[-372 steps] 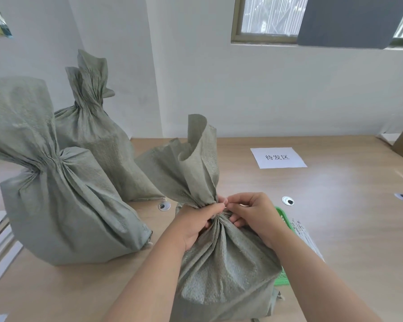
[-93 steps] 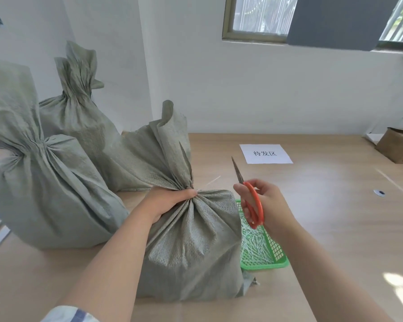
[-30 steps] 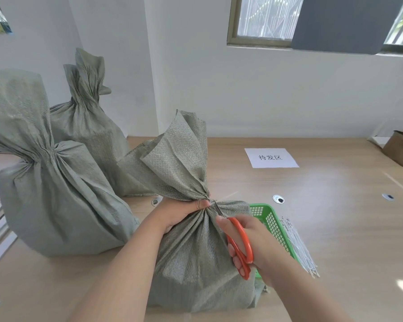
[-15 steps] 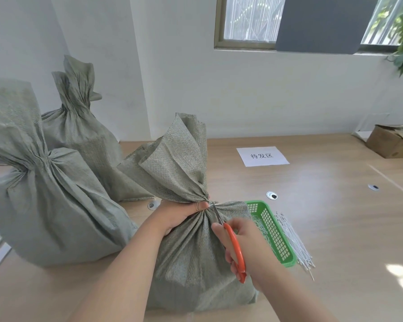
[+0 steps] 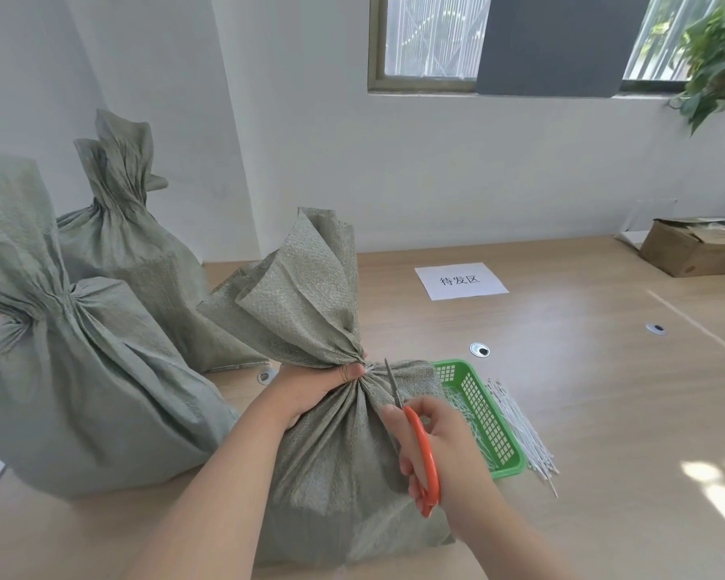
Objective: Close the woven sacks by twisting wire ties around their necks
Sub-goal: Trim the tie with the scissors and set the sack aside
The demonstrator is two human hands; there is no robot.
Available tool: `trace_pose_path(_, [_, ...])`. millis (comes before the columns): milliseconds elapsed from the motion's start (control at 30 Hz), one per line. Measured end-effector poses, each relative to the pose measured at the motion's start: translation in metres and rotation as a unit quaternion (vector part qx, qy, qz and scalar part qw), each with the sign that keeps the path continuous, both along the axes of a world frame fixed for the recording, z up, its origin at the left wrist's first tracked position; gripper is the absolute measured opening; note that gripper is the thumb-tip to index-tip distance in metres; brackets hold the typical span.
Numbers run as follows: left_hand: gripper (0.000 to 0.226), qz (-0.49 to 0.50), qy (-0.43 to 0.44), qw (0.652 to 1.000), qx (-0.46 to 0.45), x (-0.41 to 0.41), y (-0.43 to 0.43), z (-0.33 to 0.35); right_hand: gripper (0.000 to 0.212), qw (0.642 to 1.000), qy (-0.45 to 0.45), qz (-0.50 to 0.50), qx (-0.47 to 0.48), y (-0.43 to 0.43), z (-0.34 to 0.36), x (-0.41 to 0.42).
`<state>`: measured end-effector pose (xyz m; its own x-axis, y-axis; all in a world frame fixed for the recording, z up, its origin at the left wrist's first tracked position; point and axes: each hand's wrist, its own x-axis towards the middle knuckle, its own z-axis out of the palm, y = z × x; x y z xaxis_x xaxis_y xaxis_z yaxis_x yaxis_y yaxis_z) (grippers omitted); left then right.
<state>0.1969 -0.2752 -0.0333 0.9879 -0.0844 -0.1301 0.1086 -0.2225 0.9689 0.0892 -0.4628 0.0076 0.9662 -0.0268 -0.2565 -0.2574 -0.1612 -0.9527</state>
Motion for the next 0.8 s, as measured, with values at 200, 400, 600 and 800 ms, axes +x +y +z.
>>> trace_pose_path(200, [0.071,0.042,0.029,0.999,-0.008,0.004,-0.003,0.002,0.023,0.998,-0.042,-0.031,0.024,-0.040,-0.001,0.015])
trace_pose_path(400, [0.062,0.082,0.042,0.996,0.004,0.008,-0.007,0.005,0.026,0.998,-0.022,-0.045,-0.047,-0.086,-0.026,0.037])
trace_pose_path(600, [0.063,0.092,0.048,0.995,-0.003,0.010,-0.006,0.006,0.029,0.933,0.011,0.045,-0.357,-0.114,-0.104,0.037])
trace_pose_path(800, [0.073,0.101,0.049,0.994,-0.006,0.008,-0.008,0.009,0.023,0.894,0.055,0.087,-0.435,-0.132,-0.191,0.012])
